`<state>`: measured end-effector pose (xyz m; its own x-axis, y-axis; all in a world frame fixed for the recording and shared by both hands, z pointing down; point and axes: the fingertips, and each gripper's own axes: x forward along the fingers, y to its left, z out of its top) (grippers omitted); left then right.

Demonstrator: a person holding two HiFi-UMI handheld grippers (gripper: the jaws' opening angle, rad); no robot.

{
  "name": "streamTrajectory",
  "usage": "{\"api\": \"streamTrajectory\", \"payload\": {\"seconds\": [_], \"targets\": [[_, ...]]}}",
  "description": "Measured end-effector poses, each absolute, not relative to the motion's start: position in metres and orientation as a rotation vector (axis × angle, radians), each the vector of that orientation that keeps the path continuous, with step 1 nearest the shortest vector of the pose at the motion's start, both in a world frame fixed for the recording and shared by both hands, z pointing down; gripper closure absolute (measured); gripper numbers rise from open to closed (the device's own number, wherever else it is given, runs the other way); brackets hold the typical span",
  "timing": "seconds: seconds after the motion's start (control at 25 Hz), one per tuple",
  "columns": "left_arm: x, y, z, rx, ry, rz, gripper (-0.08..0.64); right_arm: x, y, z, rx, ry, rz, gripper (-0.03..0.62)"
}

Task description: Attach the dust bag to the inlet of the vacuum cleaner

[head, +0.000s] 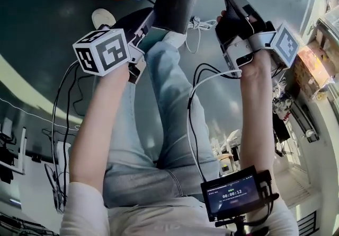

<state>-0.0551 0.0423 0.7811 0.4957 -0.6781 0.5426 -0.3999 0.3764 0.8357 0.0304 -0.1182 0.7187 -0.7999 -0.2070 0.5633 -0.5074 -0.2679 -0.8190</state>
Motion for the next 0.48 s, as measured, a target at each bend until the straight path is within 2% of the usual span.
{"api": "streamTrajectory", "payload": {"seconds": [0.12,0.32,0.48], "targets": [[-0.063,0.034,0.712,1.372,-1.114,-0.267,0.552,0.024,-0.105,0.666,0.783,-1.884,2.161,0.571],[-0.071,0.006,0.629,1.550,-1.106,-0.276,0.552,0.016,-0.089,0.606,0.667,-2.077,1.993,0.572],[-0.087,-0.017,0.547,1.657,-1.169,-0.304,0.552,0.017,-0.093,0.526,0.623,-2.295,1.817,0.572]]}}
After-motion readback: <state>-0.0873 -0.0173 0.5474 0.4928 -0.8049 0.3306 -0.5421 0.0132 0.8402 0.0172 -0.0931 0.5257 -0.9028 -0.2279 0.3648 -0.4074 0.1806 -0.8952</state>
